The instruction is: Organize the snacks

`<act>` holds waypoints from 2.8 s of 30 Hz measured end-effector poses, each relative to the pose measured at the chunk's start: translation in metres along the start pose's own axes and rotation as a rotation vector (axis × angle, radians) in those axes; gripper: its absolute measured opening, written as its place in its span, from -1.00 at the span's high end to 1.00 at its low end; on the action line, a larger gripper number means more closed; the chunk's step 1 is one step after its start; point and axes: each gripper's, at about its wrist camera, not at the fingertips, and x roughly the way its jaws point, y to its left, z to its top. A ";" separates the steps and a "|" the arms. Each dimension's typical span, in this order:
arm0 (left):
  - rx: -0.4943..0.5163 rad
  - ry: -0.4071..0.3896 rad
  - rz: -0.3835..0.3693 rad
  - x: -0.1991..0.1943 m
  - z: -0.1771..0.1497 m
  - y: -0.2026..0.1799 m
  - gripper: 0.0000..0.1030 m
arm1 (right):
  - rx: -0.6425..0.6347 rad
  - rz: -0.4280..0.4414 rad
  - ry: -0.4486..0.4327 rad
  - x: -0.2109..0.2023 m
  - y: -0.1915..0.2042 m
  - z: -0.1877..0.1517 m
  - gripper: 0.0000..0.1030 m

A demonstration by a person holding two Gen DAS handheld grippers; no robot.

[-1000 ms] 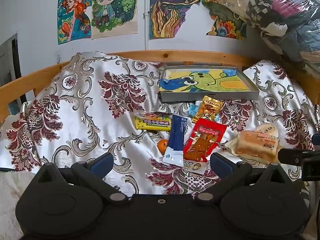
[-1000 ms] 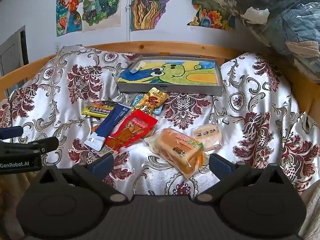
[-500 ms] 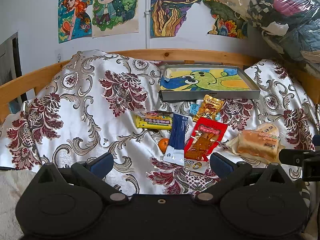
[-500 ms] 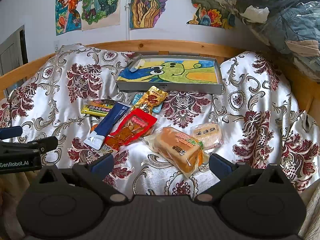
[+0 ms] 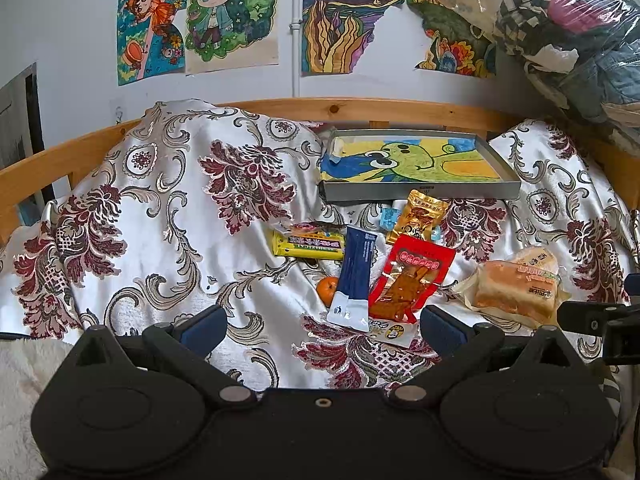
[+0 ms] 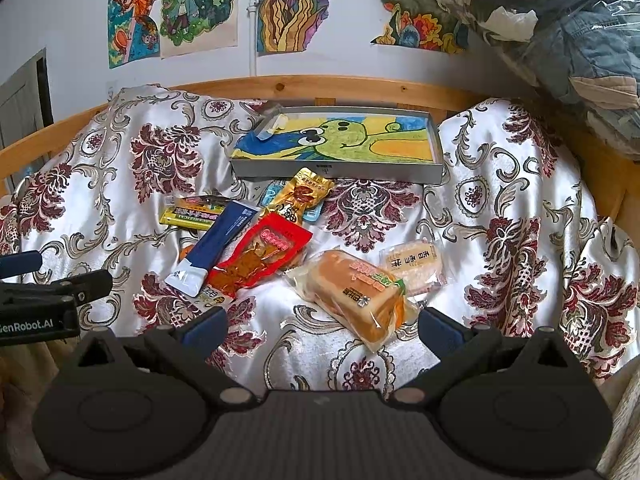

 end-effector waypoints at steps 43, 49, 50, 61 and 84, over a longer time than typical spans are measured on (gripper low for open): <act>0.005 0.043 0.007 0.008 0.002 0.002 -0.98 | 0.038 0.019 0.095 0.010 -0.005 0.005 -1.00; 0.029 0.059 0.015 0.016 0.017 -0.003 -0.98 | 0.083 0.072 0.176 0.025 -0.017 0.019 -1.00; 0.030 0.058 0.012 0.018 0.020 -0.004 -0.98 | 0.085 0.077 0.177 0.026 -0.018 0.020 -1.00; 0.080 0.087 -0.010 0.056 0.046 -0.007 -0.98 | -0.068 0.064 0.208 0.056 -0.021 0.051 -1.00; 0.107 0.244 -0.257 0.143 0.055 -0.009 -0.98 | -0.162 0.271 0.340 0.134 -0.040 0.061 -0.99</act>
